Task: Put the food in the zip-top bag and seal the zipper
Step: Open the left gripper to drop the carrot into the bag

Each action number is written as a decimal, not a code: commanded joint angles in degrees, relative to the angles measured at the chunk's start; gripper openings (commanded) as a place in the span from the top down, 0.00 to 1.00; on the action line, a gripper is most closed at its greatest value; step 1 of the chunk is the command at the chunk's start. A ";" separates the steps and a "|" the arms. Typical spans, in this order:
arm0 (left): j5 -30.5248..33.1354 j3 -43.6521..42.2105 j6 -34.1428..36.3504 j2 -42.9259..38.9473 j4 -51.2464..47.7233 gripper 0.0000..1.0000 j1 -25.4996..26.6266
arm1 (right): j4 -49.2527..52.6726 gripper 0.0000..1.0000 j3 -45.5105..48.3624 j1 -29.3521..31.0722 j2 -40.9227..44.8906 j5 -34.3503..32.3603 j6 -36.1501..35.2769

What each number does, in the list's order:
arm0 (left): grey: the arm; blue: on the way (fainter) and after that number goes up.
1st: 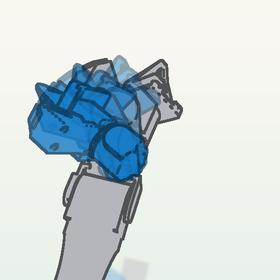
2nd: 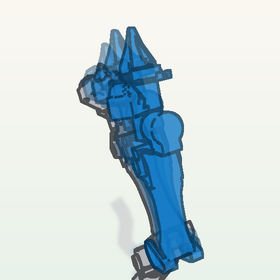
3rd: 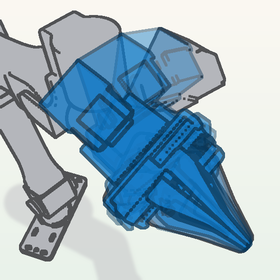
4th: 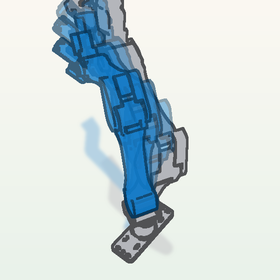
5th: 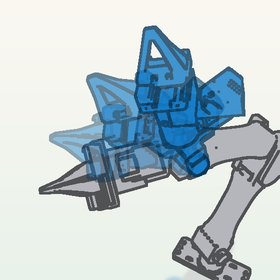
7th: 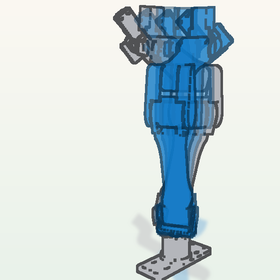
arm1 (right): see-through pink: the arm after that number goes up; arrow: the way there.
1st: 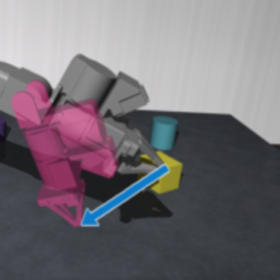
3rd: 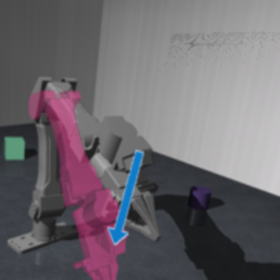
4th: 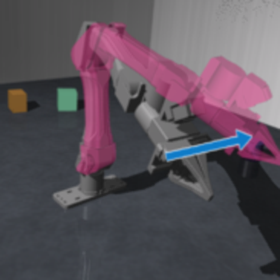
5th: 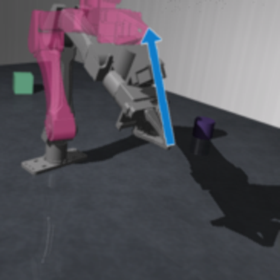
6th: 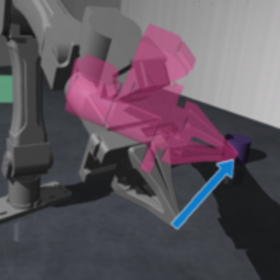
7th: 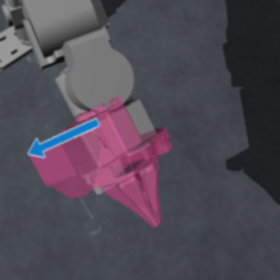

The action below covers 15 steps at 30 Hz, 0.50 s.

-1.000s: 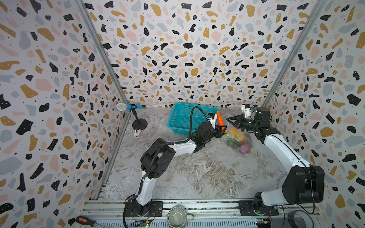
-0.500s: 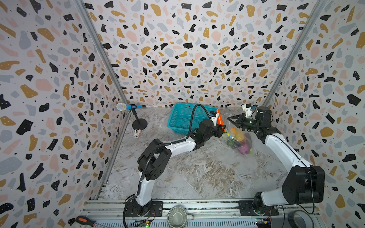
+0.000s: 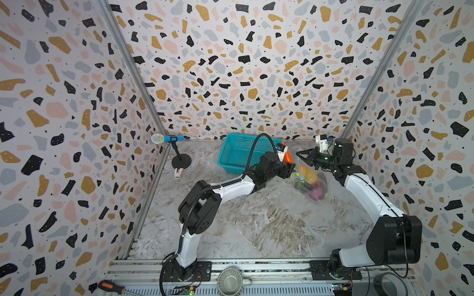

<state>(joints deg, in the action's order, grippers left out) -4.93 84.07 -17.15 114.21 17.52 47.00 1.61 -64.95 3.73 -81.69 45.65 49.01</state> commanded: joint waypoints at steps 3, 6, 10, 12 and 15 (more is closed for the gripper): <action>-0.09 -1.33 6.76 -4.52 -0.86 0.27 0.15 | -1.89 0.99 -1.96 -0.23 2.06 0.93 -0.40; 0.97 -2.17 10.58 -6.43 -2.68 0.24 -0.10 | -1.96 0.99 -1.99 -0.39 2.13 0.94 -0.39; -1.64 -0.22 13.19 -6.81 -7.74 0.24 -0.44 | -2.06 0.99 -2.01 -0.45 2.08 1.15 -0.32; -3.21 -0.02 13.80 -7.53 -9.12 0.24 -0.79 | -2.19 0.99 -2.10 -0.43 2.14 1.19 -0.28; -6.58 -1.04 12.68 -9.21 -8.37 0.24 -2.34 | -2.11 0.99 -2.27 -0.43 2.28 1.20 -0.19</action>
<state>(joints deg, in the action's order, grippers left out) -7.81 82.52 -5.76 107.20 9.41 46.15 1.28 -64.95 3.49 -81.69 45.69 49.01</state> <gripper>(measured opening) 0.763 0.052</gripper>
